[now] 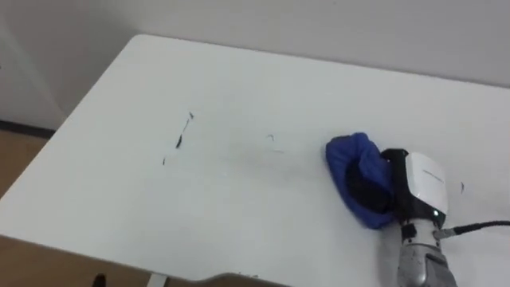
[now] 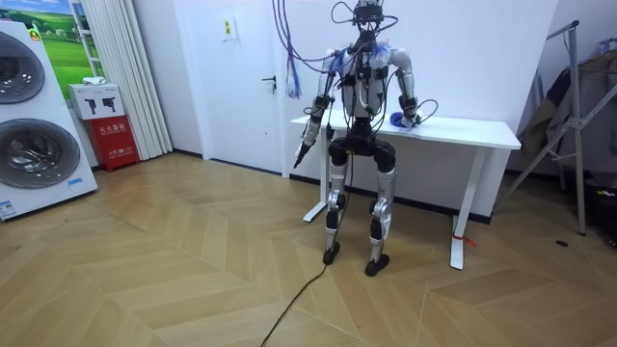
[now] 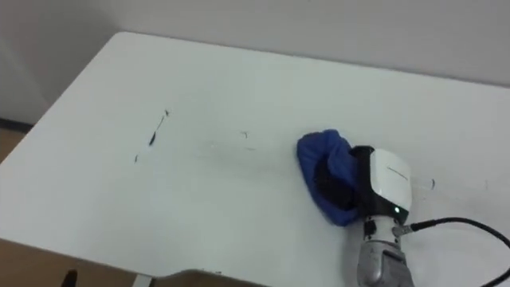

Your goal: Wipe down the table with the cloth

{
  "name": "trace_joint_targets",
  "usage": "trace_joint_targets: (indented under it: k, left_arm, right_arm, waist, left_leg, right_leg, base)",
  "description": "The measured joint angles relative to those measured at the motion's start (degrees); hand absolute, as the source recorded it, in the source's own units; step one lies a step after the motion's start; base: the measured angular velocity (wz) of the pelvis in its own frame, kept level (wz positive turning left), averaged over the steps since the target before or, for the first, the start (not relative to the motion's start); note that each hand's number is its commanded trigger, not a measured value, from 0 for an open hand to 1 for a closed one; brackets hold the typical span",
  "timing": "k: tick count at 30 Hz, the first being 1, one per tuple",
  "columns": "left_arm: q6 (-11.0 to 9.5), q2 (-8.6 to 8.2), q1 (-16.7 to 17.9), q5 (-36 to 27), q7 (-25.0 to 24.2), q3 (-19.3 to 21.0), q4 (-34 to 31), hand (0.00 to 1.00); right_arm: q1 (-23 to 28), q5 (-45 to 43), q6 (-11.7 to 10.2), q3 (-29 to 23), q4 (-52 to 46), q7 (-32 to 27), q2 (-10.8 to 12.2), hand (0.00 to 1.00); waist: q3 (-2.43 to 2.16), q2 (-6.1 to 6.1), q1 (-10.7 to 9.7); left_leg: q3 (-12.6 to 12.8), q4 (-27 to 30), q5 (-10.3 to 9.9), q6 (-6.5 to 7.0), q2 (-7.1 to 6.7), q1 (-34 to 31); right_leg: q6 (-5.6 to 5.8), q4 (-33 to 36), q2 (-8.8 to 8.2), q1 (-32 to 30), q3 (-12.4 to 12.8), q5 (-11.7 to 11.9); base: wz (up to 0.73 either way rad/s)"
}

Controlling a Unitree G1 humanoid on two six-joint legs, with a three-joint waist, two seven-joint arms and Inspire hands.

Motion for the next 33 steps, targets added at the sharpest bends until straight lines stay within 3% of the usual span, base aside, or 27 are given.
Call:
trace_joint_targets:
  k: [2,4,5,6,8,9,10,11,14,16,19,21,22,24,26,28,31,33]
  left_arm:
    - [0.01,-0.12,-1.01,-1.34,-0.26,-2.86,0.92,0.00]
    - [0.00,-0.11,-1.55,-1.55,-0.95,-3.08,2.41,0.00]
    - [-0.03,0.17,-2.14,-1.99,-1.13,-3.08,4.18,0.00]
    - [0.33,0.56,-2.70,-2.13,-1.16,-3.10,6.10,0.00]
    - [1.11,0.93,-3.09,-1.36,-1.33,-3.19,7.36,0.00]
    - [1.60,1.44,-2.87,-1.30,-1.96,-3.83,7.80,0.00]
    - [2.06,1.76,-2.66,-1.29,-2.48,-4.21,7.83,0.00]
    - [2.40,2.00,-2.27,-1.28,-3.01,-4.19,7.75,0.00]
    - [3.83,2.12,-0.01,-1.26,-3.53,-4.09,7.50,0.00]
    - [4.33,2.13,0.42,-1.18,-3.56,-4.03,7.47,0.00]
    - [4.18,2.66,0.92,-1.02,-3.45,-3.74,7.46,0.00]
    - [3.06,2.71,1.39,-0.64,-3.34,-1.14,7.16,0.00]
    - [2.97,2.83,1.64,-0.53,-3.27,-0.48,7.10,0.00]
    - [2.77,3.12,2.31,1.63,-3.08,1.82,6.73,0.00]
    - [2.14,3.13,2.61,2.23,-3.04,3.29,5.92,0.00]
    - [1.46,3.10,3.22,2.25,-3.05,3.75,3.89,0.00]
    - [0.99,2.79,2.55,2.15,-3.04,2.70,1.90,0.00]
    - [0.66,1.90,1.46,2.16,-3.08,1.86,1.74,0.00]
  right_arm:
    - [-4.61,0.15,4.88,2.02,0.24,2.26,0.27,1.00]
    - [-9.57,-0.07,9.12,4.36,0.21,5.04,0.53,1.00]
    - [-14.02,-0.37,10.69,6.24,0.33,6.71,0.75,1.00]
    - [-18.32,-0.84,10.91,7.97,1.17,7.43,1.33,1.00]
    - [-24.15,-2.70,10.79,10.29,3.85,8.29,1.76,1.00]
    - [-27.03,-2.75,10.67,11.29,4.88,9.01,1.78,1.00]
    - [-27.73,-2.79,10.58,11.33,5.10,9.15,1.78,1.00]
    - [-28.22,-2.74,10.43,11.32,5.32,9.16,1.78,1.00]
    - [-27.42,-1.68,9.43,11.38,7.26,9.17,1.76,1.00]
    - [-25.04,0.34,8.49,10.49,7.49,7.73,1.60,1.00]
    - [-19.75,2.64,4.38,9.25,7.72,4.47,0.92,1.00]
    - [-13.26,2.78,0.39,4.43,6.93,1.73,0.95,1.00]
    - [-11.71,2.78,-0.27,3.42,7.00,0.98,0.87,1.00]
    - [-5.10,2.44,-1.99,-1.40,7.01,-1.73,-0.40,1.00]
    - [-1.88,2.63,-2.00,-6.05,7.85,-2.96,-0.85,1.00]
    - [0.39,3.77,-1.99,-9.22,8.83,-3.96,-1.43,1.00]
    - [0.11,6.45,-1.26,-8.83,9.13,-3.98,-2.76,1.00]
    - [-2.85,6.77,1.55,-7.23,8.97,-2.60,-2.62,1.00]
  waist:
    - [0.31,0.13,2.25]
    - [0.45,-0.08,4.61]
    - [1.36,-0.31,5.73]
    - [2.15,-0.36,6.75]
    - [2.11,-1.04,8.33]
    - [2.62,-1.31,9.27]
    - [2.71,-1.34,10.04]
    - [2.69,-1.37,11.05]
    - [2.66,-1.40,11.42]
    - [2.66,-1.32,10.85]
    - [2.58,-1.30,8.25]
    - [1.97,-1.04,5.30]
    - [1.62,-1.16,4.47]
    - [0.43,-1.06,2.19]
    - [0.33,-0.97,0.28]
    - [0.29,-0.97,-0.40]
    - [0.31,-0.66,0.05]
    - [0.50,-0.24,0.46]
  left_leg:
    - [0.25,-0.25,0.01,0.01,0.27,0.18]
    - [0.32,-0.55,0.07,-0.02,0.57,-0.58]
    - [0.23,-0.42,0.19,-0.12,0.89,-1.11]
    - [-0.06,-0.11,0.30,-0.28,1.00,-2.16]
    - [-1.12,0.45,0.46,-0.49,1.12,-4.36]
    - [-2.24,0.66,0.81,-0.61,1.12,-5.52]
    - [-2.86,0.92,0.83,-0.64,1.12,-6.02]
    - [-4.03,1.46,0.84,-0.65,1.07,-6.83]
    - [-5.75,1.41,0.91,-0.69,0.86,-7.07]
    - [-5.77,1.40,0.91,-0.68,0.85,-6.73]
    - [-5.69,1.17,0.91,-0.68,0.64,-5.48]
    - [-5.57,0.92,0.91,-0.68,0.47,-4.42]
    - [-5.56,0.76,0.91,-0.67,0.41,-4.01]
    - [-5.40,-0.63,0.92,-0.66,0.20,-1.60]
    - [-5.64,-1.15,0.92,-0.65,0.09,-0.10]
    - [-5.35,-1.37,0.91,-0.65,0.05,0.95]
    - [-4.20,-1.59,0.91,-0.64,-0.01,1.18]
    - [-4.18,-1.54,0.89,-0.60,-0.07,1.12]
  right_leg:
    - [-0.17,-1.08,0.52,-0.41,0.29,1.15]
    - [-0.67,-0.86,0.85,-2.12,0.17,1.87]
    - [-0.98,-0.94,1.15,-2.69,-0.28,2.39]
    - [-1.26,-0.96,1.29,-3.50,-0.56,2.58]
    - [-1.56,-0.98,1.38,-5.19,-1.57,2.77]
    - [-1.59,-1.12,1.46,-5.61,-2.29,2.80]
    - [-1.60,-1.25,1.50,-5.66,-2.77,2.80]
    - [-1.59,-1.91,1.57,-5.39,-3.76,2.80]
    - [-1.57,-3.02,1.61,-4.38,-4.94,2.78]
    - [-1.57,-3.06,1.62,-3.72,-4.80,2.79]
    - [-1.57,-4.00,1.61,-1.82,-4.80,2.79]
    - [-1.55,-4.17,1.50,-0.61,-4.61,2.79]
    - [-1.53,-4.19,1.45,-0.25,-4.54,2.80]
    - [-1.30,-5.01,1.41,1.85,-4.51,2.93]
    - [-1.24,-5.01,1.35,3.31,-4.59,2.93]
    - [-1.12,-4.93,1.24,4.09,-4.50,2.98]
    - [-0.87,-4.84,1.00,3.94,-4.37,2.97]
    - [-0.76,-4.85,1.00,3.54,-3.60,3.00]
  base:
    - [-0.39]
    - [-0.41]
    - [-0.26]
    - [0.00]
    - [0.29]
    - [0.45]
    - [0.55]
    - [0.57]
    - [0.44]
    - [0.24]
    - [0.19]
    - [0.11]
    - [0.04]
    - [-0.05]
    - [0.02]
    - [-0.10]
    - [-0.31]
    - [-0.23]
